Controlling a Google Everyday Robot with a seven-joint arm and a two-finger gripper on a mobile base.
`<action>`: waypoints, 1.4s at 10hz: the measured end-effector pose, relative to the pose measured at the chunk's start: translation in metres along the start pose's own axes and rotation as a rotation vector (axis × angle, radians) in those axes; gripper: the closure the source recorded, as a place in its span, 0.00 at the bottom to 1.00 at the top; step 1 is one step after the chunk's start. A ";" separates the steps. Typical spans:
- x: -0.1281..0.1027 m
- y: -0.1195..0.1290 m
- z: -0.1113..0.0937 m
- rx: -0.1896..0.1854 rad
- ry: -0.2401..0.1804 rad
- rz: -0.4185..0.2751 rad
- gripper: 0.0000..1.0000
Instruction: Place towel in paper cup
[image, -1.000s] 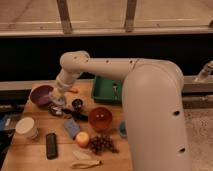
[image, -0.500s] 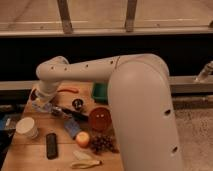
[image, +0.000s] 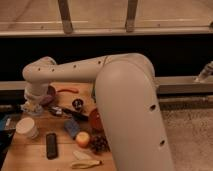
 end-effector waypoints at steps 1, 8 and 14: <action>-0.002 0.003 0.002 -0.015 0.001 -0.009 1.00; -0.002 0.037 0.038 -0.077 0.073 -0.064 1.00; -0.004 0.048 0.064 -0.117 0.106 -0.100 1.00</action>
